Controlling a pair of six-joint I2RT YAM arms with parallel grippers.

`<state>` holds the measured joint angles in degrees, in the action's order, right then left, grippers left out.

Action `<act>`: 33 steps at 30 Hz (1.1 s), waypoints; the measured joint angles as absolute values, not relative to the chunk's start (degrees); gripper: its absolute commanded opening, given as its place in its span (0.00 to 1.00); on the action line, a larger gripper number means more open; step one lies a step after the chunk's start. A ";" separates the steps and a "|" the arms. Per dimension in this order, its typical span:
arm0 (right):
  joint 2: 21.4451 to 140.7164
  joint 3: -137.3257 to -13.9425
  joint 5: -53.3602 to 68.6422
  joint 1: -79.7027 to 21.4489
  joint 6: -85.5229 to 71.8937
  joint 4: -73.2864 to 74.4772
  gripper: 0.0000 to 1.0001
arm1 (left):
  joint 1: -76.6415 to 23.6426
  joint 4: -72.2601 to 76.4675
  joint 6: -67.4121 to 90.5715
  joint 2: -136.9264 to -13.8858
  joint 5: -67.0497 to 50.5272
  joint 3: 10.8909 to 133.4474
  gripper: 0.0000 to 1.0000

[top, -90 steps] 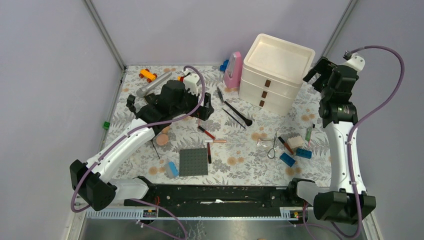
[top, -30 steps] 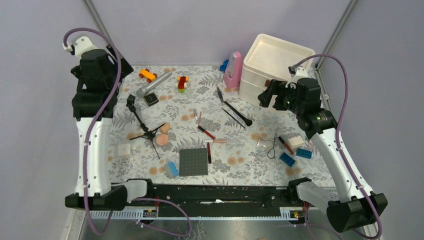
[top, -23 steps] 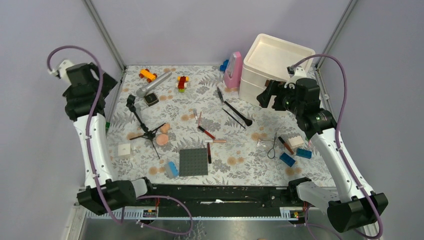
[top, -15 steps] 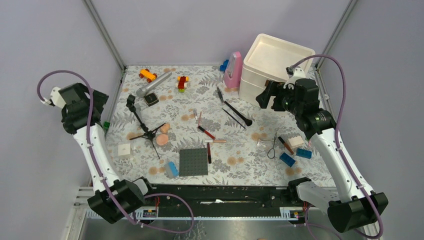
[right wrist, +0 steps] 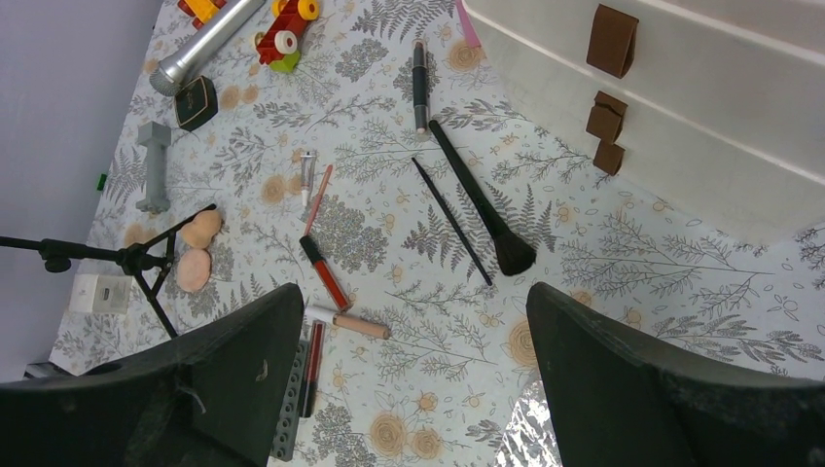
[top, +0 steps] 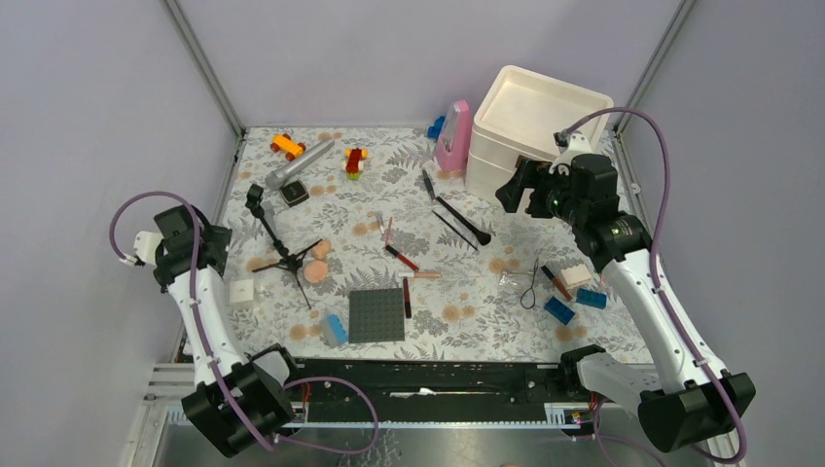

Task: Organize the makeup
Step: Pick up the makeup from the center of the board.

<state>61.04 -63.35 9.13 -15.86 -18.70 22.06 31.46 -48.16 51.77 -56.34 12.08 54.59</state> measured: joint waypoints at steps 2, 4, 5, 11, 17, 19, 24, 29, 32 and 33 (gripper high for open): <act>61.14 -63.31 9.13 -15.94 -18.74 22.06 0.92 | 31.46 -48.34 52.51 -57.54 12.08 53.23 0.99; 61.34 -63.31 9.13 -16.05 -18.79 22.06 0.92 | 31.46 -48.14 53.06 -59.27 12.10 52.05 0.99; 61.47 -63.31 9.13 -16.12 -18.83 22.09 0.92 | 31.46 -47.92 53.36 -60.07 12.12 51.31 0.99; 62.17 -63.13 9.13 -16.32 -18.90 22.11 0.92 | 31.44 -46.44 55.02 -61.67 12.10 46.48 0.99; 62.41 -63.11 9.13 -16.51 -18.90 22.15 0.92 | 31.44 -44.45 55.86 -61.67 12.29 44.29 0.99; 62.54 -63.11 9.13 -16.51 -18.90 22.15 0.93 | 31.44 -43.57 56.03 -61.67 12.36 43.55 0.99; 62.78 -63.09 9.13 -16.58 -18.90 22.35 0.93 | 31.44 -41.78 57.08 -62.65 12.45 41.34 0.99; 62.83 -63.09 9.13 -16.58 -18.90 22.46 0.93 | 31.46 -40.12 57.89 -65.10 12.45 40.29 0.99; 62.94 -63.09 9.13 -16.58 -18.90 22.46 0.93 | 31.44 -38.87 58.50 -66.17 12.49 39.86 0.99; 62.96 -63.09 9.13 -16.58 -18.87 22.46 0.94 | 31.44 -38.52 58.59 -66.52 12.49 39.75 0.99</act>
